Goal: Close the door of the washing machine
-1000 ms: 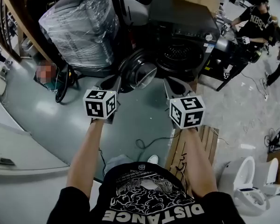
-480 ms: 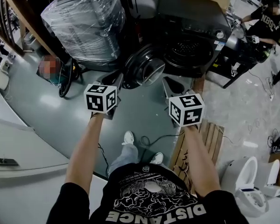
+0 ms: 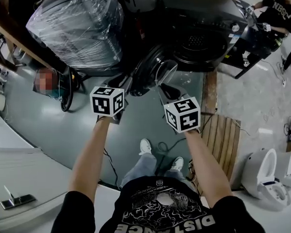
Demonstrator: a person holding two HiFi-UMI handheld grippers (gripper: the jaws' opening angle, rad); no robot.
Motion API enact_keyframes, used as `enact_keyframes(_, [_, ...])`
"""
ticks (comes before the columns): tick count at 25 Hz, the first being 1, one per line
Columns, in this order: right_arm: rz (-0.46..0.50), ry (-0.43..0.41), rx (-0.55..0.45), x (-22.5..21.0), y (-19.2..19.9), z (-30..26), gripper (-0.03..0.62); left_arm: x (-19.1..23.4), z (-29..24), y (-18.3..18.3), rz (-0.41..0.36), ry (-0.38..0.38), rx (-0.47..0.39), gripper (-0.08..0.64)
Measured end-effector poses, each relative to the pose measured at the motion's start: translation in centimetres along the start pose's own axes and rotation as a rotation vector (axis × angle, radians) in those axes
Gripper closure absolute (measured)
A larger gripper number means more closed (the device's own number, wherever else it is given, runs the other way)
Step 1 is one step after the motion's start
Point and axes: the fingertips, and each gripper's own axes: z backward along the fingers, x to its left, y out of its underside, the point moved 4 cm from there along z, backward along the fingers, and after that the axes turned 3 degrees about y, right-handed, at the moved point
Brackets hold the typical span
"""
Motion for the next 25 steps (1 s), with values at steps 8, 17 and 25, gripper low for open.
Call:
enact_keyframes(8, [-0.054, 0.012, 0.076, 1.1, 2.2, -7.8, 0.485, 4.3, -5.7, -0.6, -0.048, 0.098, 0.077, 0.399])
enact_keyframes(17, [-0.177, 0.067, 0.132, 1.8, 5.8, -15.0, 0.427, 7.2, -11.8, 0.0, -0.053, 0.216, 0.153, 0.364])
enact_keyframes(25, [-0.291, 0.064, 0.167, 2.4, 9.4, -20.7, 0.365, 9.3, -16.1, 1.7, -0.067, 0.263, 0.210, 0.344])
